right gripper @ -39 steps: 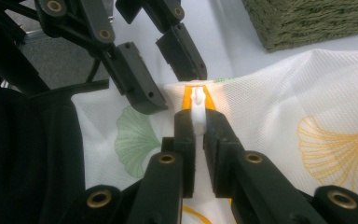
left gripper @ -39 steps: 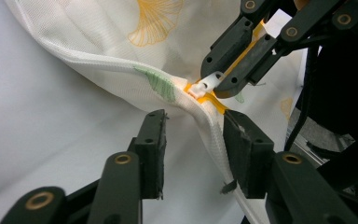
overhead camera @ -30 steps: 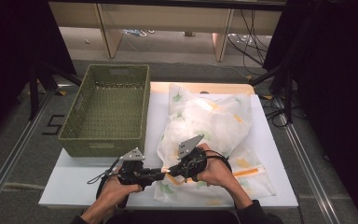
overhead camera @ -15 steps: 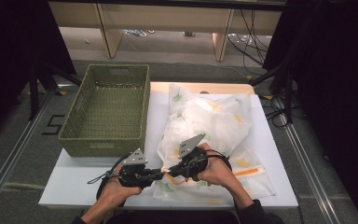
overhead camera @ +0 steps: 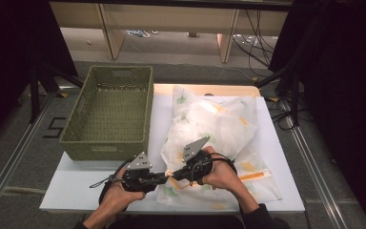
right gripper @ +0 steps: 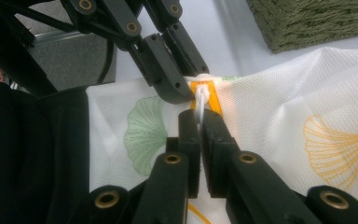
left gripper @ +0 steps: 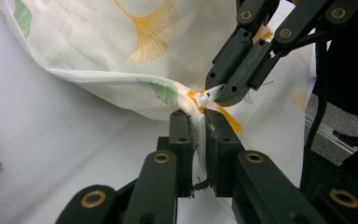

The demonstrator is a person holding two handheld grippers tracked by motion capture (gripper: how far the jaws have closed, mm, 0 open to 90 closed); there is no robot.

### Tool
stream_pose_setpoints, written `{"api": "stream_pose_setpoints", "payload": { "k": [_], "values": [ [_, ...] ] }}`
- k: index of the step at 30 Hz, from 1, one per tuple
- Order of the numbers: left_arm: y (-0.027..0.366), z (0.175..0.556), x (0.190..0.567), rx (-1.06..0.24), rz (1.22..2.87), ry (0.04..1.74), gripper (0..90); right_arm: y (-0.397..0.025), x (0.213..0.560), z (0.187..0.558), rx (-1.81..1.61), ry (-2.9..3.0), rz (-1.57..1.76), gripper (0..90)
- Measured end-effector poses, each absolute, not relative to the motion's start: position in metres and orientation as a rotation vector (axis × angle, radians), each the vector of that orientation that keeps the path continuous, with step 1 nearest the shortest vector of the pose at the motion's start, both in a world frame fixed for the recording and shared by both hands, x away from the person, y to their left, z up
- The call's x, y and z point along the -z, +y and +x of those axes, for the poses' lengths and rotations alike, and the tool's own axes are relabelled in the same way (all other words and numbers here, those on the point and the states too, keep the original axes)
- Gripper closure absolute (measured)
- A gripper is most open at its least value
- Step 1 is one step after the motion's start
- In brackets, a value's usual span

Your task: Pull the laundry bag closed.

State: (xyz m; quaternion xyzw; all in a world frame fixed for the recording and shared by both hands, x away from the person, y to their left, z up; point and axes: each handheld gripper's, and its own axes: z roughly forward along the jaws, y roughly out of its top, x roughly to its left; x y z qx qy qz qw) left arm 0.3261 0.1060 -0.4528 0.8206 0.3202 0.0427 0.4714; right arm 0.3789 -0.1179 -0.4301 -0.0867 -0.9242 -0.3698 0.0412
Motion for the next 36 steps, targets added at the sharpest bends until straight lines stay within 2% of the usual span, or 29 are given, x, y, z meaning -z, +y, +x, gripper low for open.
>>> {"api": "stream_pose_setpoints", "payload": {
  "k": [13,21,36],
  "values": [
    [0.1060,0.3240,0.4522,-0.110,2.013,0.773,80.0,-0.1166,0.4281,0.3749,1.092,-2.867,-0.280,90.0],
    [0.1060,0.3232,0.4510,-0.142,2.038,0.744,83.5,-0.1152,0.4289,0.3735,1.090,-2.889,-0.284,90.0],
    [0.1041,0.3216,0.4505,-0.163,2.069,0.726,84.7,-0.1136,0.4283,0.3722,1.055,-2.932,-0.243,90.0]
  ]
}}
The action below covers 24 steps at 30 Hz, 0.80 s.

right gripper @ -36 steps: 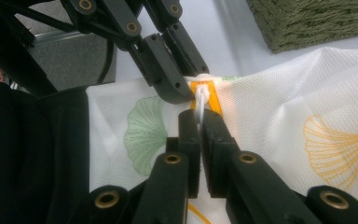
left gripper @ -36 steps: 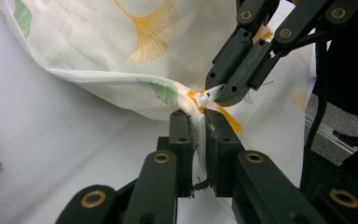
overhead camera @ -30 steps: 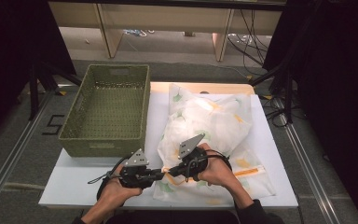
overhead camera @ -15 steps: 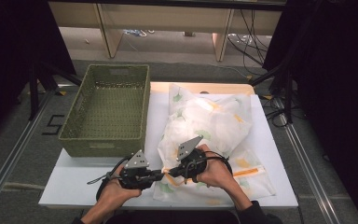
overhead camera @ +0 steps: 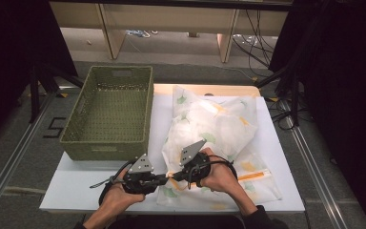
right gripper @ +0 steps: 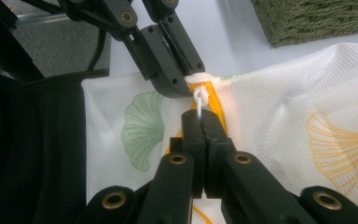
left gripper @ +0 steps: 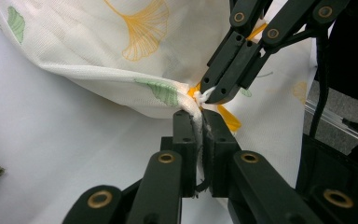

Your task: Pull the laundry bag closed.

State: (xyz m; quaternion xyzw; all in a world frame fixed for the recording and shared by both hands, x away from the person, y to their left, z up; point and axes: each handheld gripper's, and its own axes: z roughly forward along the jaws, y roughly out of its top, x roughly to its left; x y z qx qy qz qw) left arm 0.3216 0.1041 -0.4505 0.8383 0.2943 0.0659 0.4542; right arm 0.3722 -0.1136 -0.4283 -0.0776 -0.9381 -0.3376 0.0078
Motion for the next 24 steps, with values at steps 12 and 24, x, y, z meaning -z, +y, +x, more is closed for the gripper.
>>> {"api": "stream_pose_setpoints", "payload": {
  "k": [12,24],
  "values": [
    [0.1036,0.3157,0.4464,-0.191,2.023,0.748,86.4,-0.1132,0.4254,0.3670,1.050,-2.946,-0.315,90.0],
    [0.1066,0.3164,0.4448,-0.177,2.008,0.751,86.5,-0.1142,0.4278,0.3688,1.070,-2.941,-0.296,90.0]
  ]
}}
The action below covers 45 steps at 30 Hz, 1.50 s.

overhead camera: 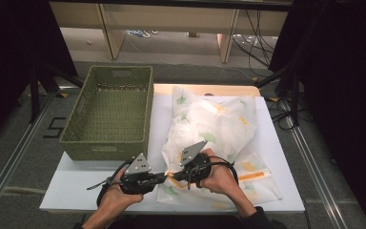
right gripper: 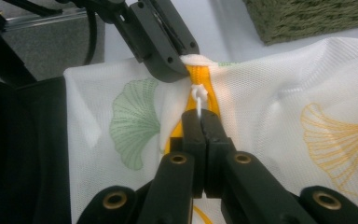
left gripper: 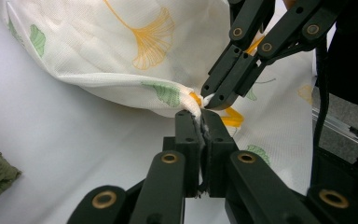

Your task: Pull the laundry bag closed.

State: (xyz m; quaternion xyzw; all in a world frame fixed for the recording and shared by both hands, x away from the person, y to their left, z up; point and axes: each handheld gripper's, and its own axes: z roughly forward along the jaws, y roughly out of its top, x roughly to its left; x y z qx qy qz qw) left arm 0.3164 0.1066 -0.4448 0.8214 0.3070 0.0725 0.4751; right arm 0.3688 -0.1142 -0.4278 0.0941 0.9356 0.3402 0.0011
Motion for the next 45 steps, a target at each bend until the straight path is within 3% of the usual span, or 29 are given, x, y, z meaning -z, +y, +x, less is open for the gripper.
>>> {"api": "stream_pose_setpoints", "payload": {
  "k": [45],
  "values": [
    [0.122,0.315,0.441,-0.208,1.992,0.751,86.8,-0.141,0.438,0.369,-0.965,2.924,0.379,90.0]
  ]
}}
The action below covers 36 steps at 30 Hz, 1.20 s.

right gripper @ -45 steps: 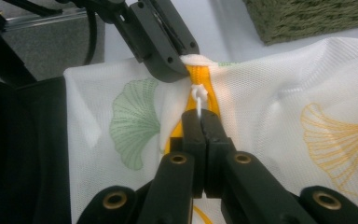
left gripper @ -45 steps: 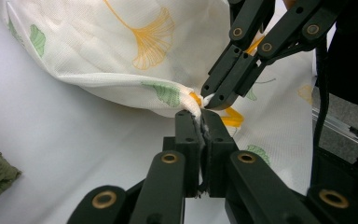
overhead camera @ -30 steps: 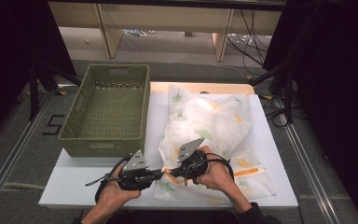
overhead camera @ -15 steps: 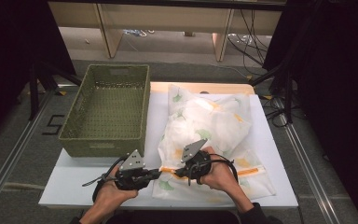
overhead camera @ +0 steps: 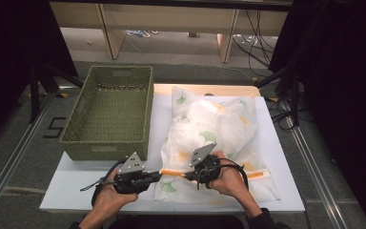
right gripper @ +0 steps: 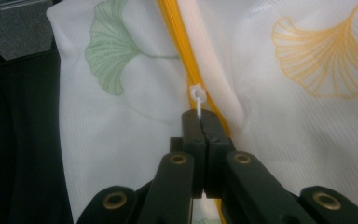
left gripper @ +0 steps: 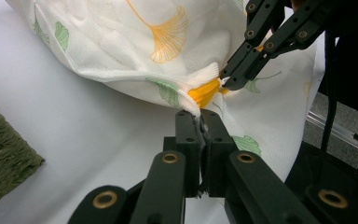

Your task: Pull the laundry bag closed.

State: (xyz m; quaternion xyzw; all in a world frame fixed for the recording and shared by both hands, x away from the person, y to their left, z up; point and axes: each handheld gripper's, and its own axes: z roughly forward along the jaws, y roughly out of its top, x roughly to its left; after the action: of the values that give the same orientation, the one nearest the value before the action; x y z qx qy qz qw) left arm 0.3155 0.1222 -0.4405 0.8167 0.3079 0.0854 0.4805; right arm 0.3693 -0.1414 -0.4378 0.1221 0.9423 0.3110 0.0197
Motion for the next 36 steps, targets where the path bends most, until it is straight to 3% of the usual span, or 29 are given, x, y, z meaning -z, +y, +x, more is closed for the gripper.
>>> {"api": "stream_pose_setpoints", "payload": {
  "k": [36],
  "values": [
    [0.129,0.316,0.442,-0.201,1.989,0.784,86.8,-0.223,0.451,0.353,-0.909,2.847,0.638,90.0]
  ]
}}
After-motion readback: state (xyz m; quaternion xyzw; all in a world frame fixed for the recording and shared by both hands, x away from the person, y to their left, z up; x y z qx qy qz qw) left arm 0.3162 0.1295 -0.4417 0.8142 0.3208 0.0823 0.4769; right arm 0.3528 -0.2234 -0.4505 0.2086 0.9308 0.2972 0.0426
